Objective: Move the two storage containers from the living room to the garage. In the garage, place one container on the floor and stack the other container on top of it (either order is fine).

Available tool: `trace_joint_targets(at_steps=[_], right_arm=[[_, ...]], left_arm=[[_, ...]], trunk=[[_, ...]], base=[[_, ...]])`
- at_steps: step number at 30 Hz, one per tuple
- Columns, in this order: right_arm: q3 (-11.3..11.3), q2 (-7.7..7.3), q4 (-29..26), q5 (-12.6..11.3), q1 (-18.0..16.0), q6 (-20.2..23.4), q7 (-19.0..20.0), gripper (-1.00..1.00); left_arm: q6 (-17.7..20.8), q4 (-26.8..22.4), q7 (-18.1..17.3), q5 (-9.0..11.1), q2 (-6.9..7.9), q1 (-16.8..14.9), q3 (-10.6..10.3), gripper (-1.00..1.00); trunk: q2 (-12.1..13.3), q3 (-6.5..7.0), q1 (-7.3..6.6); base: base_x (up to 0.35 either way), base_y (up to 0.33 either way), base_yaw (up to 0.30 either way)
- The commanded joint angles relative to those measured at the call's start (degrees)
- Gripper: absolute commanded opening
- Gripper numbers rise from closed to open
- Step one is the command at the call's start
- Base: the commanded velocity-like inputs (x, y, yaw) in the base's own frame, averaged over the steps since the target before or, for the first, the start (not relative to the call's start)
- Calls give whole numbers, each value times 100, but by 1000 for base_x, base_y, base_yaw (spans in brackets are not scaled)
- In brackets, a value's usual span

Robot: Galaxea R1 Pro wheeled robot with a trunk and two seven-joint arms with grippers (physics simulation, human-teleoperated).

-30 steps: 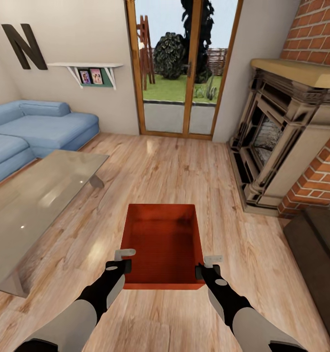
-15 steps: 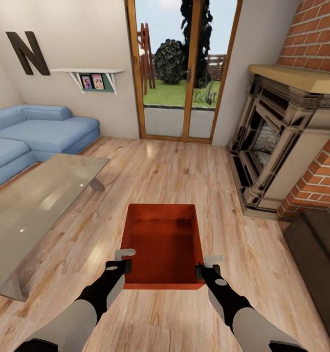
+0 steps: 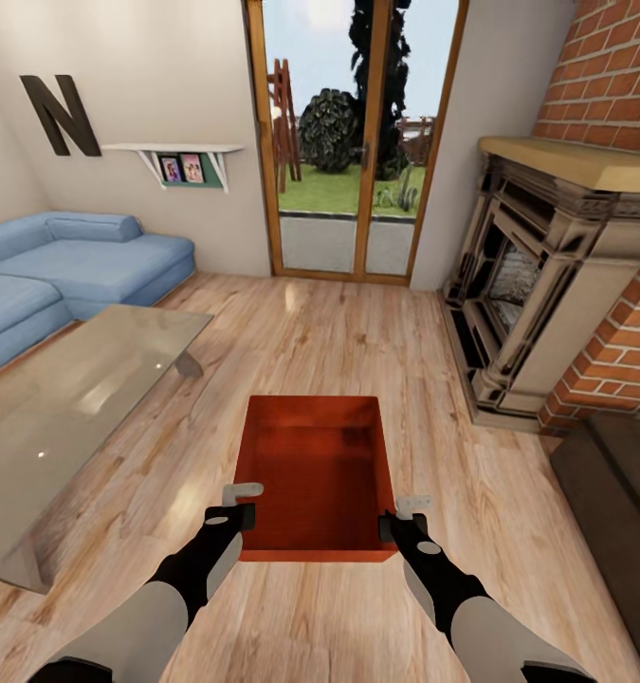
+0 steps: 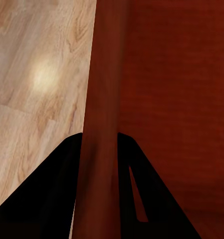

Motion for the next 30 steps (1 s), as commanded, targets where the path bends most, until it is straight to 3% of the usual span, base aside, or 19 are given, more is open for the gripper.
trace_joint_targets(at_steps=[1, 30], right_arm=[[-153, 6, -16, 77, -3, -245, -101, -100], [-147, 6, -16, 76, -1, -246, -101, -100]], left_arm=[[48, 1, 149, 120, 5, -3, 376, -100], [48, -3, 149, 118, 13, -5, 376, -100]], trunk=[[-7, 2, 2], [-7, 260, 2]], base=[[0, 0, 0], [0, 0, 0]])
